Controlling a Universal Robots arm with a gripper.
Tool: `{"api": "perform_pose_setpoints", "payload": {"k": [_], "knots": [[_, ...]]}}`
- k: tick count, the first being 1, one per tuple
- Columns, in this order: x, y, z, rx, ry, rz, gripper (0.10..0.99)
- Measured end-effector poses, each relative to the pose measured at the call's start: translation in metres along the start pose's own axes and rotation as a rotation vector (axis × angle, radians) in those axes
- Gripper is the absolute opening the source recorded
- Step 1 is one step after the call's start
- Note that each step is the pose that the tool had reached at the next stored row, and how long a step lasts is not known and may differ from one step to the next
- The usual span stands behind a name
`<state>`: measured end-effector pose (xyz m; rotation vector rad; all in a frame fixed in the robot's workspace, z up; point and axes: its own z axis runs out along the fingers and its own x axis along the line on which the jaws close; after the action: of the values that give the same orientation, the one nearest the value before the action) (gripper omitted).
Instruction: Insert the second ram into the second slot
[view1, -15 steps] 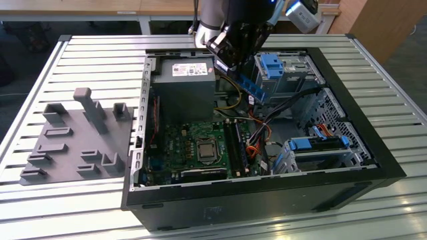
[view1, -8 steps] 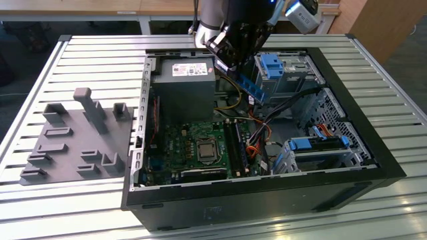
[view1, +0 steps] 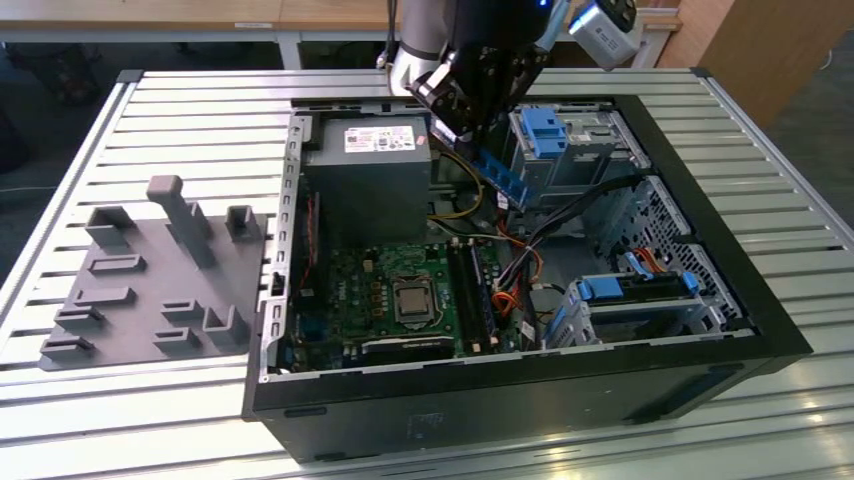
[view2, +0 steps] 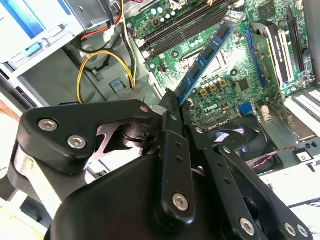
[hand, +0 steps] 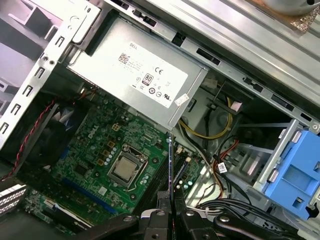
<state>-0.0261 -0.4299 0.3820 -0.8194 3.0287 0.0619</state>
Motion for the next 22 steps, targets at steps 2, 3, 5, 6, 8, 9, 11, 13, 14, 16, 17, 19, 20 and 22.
{"api": "perform_pose_setpoints", "payload": {"k": [2, 3, 5, 6, 8, 9, 11, 13, 14, 16, 17, 19, 20, 22], "knots": [[0.0000, 0.0000, 0.0000, 0.000, -0.0002, 0.007, 0.137], [0.0000, 0.0000, 0.0000, 0.000, -0.0003, 0.010, 0.137], [0.0000, 0.0000, 0.0001, 0.000, -0.0009, 0.024, 0.137], [0.0000, 0.0000, 0.0002, 0.000, -0.0010, 0.028, 0.137], [0.0000, 0.0000, 0.0002, 0.000, -0.0013, 0.034, 0.137], [0.0000, -0.0001, 0.0003, 0.001, -0.0015, 0.038, 0.137], [0.0000, -0.0001, 0.0003, 0.001, -0.0017, 0.044, 0.137], [0.0000, -0.0001, 0.0003, 0.001, -0.0019, 0.051, 0.137], [0.0000, -0.0001, 0.0004, 0.001, -0.0021, 0.055, 0.137], [0.0000, -0.0001, 0.0004, 0.001, -0.0024, 0.062, 0.137], [0.0000, -0.0001, 0.0004, 0.001, -0.0025, 0.066, 0.137], [0.0000, -0.0001, 0.0004, 0.001, -0.0026, 0.072, 0.137], [0.0001, -0.0001, 0.0004, 0.001, -0.0026, 0.076, 0.137], [0.0000, -0.0001, 0.0004, 0.001, -0.0027, 0.083, 0.137]]}}
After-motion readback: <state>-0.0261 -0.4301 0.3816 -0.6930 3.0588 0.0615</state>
